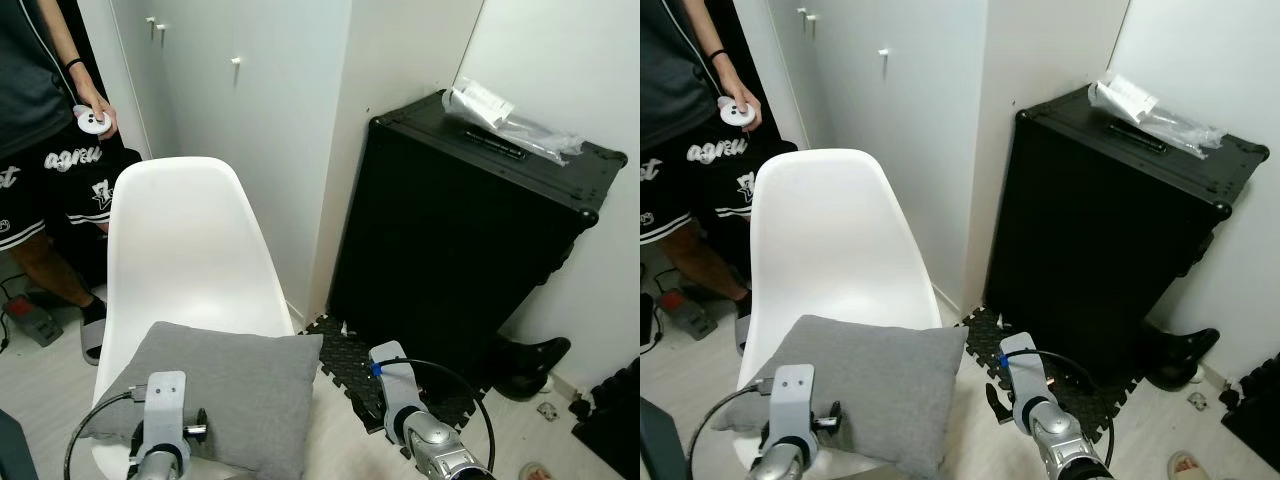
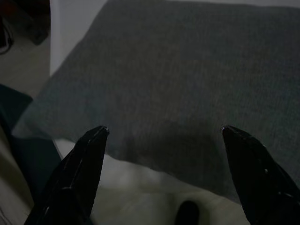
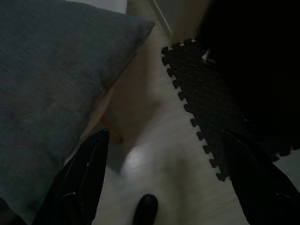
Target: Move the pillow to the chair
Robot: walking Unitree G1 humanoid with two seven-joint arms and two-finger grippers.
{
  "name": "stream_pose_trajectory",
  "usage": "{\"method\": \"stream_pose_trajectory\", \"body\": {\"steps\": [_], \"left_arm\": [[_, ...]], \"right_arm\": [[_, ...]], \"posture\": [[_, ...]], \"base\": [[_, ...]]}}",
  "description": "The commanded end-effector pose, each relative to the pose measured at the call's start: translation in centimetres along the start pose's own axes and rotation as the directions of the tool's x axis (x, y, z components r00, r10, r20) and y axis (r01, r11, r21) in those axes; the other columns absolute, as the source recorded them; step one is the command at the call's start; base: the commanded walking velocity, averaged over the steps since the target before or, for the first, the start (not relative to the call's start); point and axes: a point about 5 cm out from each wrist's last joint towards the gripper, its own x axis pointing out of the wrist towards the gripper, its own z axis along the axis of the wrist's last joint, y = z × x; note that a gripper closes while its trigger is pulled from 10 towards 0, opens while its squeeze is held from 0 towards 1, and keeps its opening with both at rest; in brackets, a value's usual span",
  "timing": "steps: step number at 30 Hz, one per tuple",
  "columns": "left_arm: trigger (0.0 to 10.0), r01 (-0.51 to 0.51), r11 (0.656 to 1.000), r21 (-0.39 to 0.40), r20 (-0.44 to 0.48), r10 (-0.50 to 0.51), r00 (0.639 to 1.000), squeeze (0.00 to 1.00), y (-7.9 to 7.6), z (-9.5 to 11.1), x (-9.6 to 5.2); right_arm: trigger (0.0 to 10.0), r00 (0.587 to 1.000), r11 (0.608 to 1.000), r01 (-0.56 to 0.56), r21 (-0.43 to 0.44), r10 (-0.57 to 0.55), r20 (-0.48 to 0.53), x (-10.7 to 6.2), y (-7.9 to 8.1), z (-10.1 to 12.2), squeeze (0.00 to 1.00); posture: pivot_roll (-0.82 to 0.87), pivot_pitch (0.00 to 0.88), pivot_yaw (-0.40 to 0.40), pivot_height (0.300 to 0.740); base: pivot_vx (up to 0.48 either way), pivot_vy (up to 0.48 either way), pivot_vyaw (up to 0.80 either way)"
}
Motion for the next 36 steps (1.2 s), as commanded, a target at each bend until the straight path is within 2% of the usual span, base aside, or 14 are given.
{"method": "stream_pose_trajectory", "body": {"steps": [1, 9, 17, 36], "left_arm": [[10.0, 0.006, 1.000, 0.020, -0.003, -0.006, 1.000, 0.00, 0.20, -0.09, 0.00], [10.0, 0.003, 1.000, -0.001, 0.008, -0.003, 1.000, 0.00, 0.40, 0.47, 0.39], [10.0, 0.003, 1.000, -0.012, 0.009, -0.003, 1.000, 0.00, 0.15, 0.48, 0.45], [10.0, -0.003, 1.000, -0.022, 0.004, 0.003, 1.000, 0.00, 0.08, 0.30, 0.42]], "right_arm": [[10.0, 1.000, 1.000, 0.005, 0.020, -0.005, -0.018, -0.18, 0.16, -0.76, 0.00], [10.0, 1.000, 0.998, 0.013, 0.063, -0.014, 0.014, -0.30, 0.18, -0.75, 0.00], [10.0, 0.999, 0.998, -0.008, 0.064, 0.005, 0.043, -0.27, -0.11, -0.21, 0.00], [10.0, 0.999, 0.997, -0.013, 0.072, 0.010, 0.039, -0.31, -0.34, -0.26, 0.00]], "posture": [[0.07, 0.076, -0.042, 0.740], [0.06, 0.073, -0.031, 0.740], [0.06, 0.053, -0.044, 0.740], [0.06, 0.052, -0.056, 0.740]], "base": [[0.000, 0.000, 0.00], [0.000, 0.000, 0.00], [0.000, 0.000, 0.00], [0.000, 0.000, -0.80]]}}
